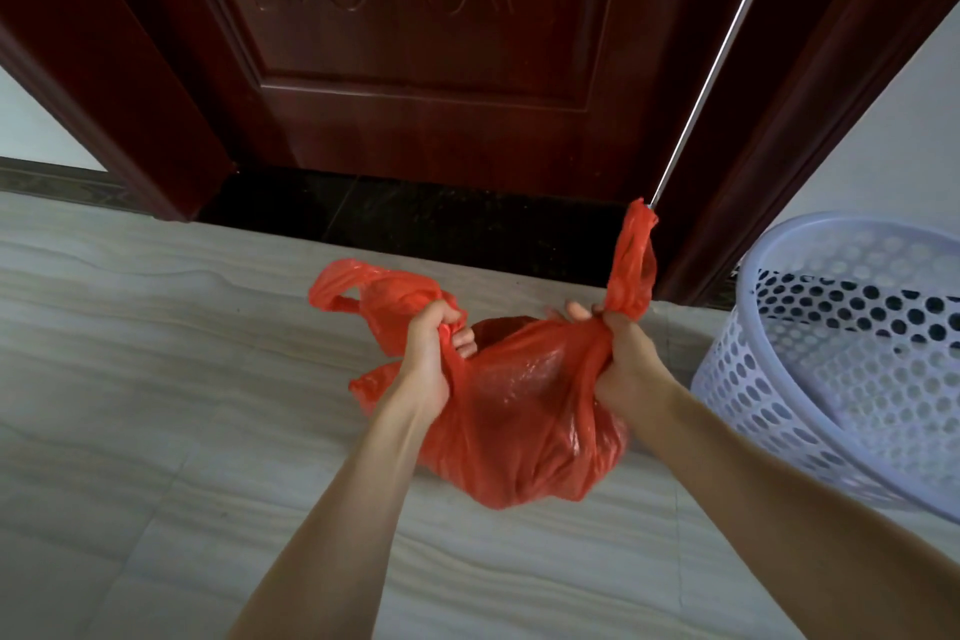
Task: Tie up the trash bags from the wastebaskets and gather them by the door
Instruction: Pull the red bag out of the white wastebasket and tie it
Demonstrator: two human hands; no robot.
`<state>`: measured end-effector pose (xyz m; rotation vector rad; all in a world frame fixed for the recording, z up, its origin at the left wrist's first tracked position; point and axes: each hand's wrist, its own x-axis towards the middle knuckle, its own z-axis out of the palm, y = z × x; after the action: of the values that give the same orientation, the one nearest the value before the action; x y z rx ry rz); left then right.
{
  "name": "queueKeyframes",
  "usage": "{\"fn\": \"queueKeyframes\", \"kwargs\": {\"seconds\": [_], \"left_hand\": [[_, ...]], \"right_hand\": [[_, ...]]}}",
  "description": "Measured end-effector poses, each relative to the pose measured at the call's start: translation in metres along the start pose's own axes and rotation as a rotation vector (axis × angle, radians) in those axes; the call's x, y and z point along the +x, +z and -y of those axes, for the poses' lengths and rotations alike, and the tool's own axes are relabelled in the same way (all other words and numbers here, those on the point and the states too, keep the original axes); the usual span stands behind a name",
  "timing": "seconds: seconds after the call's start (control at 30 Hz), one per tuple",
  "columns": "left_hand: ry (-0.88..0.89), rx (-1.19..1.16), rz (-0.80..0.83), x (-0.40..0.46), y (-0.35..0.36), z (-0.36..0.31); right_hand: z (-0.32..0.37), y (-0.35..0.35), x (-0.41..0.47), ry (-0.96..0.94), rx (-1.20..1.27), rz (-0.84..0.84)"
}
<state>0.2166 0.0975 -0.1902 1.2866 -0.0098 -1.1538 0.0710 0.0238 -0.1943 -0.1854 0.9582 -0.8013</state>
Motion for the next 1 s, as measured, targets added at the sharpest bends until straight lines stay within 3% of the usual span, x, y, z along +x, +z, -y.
{"fn": "queueKeyframes", "kwargs": {"seconds": [0.07, 0.17, 0.27, 0.37, 0.43, 0.53, 0.67, 0.73, 0.8, 0.9, 1.0], "left_hand": [[-0.093, -0.006, 0.052, -0.001, -0.006, 0.0], [-0.175, 0.085, 0.083, 0.0, -0.016, 0.0], [-0.081, 0.105, 0.121, 0.001, -0.014, 0.004], [0.122, 0.099, 0.018, 0.003, -0.006, 0.013], [0.189, 0.033, -0.061, 0.008, -0.003, 0.017], [0.064, -0.096, -0.167, 0.014, -0.007, 0.018], [-0.238, -0.034, -0.041, 0.007, -0.008, 0.013], [-0.305, -0.015, -0.009, 0.006, -0.009, 0.01], [-0.28, -0.012, -0.022, 0.007, -0.008, 0.009], [-0.076, -0.127, -0.119, 0.013, -0.007, 0.013], [0.057, -0.18, -0.144, 0.01, -0.004, 0.018]], "right_hand": [[0.004, 0.003, 0.0, -0.064, -0.08, 0.01], [0.005, 0.004, 0.002, -0.285, -0.43, -0.015], [0.004, 0.004, 0.004, -0.422, -0.636, -0.005], [-0.003, 0.003, 0.002, -0.443, -0.748, 0.049], [-0.008, 0.002, 0.004, -0.364, -0.752, 0.1], [-0.009, 0.0, 0.007, -0.203, -0.678, 0.079], [-0.007, -0.007, 0.008, -0.194, -0.695, 0.034], [-0.006, -0.011, 0.007, -0.194, -0.686, 0.05], [-0.005, -0.011, 0.005, -0.142, -0.605, 0.07], [-0.005, -0.005, 0.002, -0.019, -0.346, 0.177], [0.0, -0.003, 0.004, -0.027, -0.162, 0.204]]}}
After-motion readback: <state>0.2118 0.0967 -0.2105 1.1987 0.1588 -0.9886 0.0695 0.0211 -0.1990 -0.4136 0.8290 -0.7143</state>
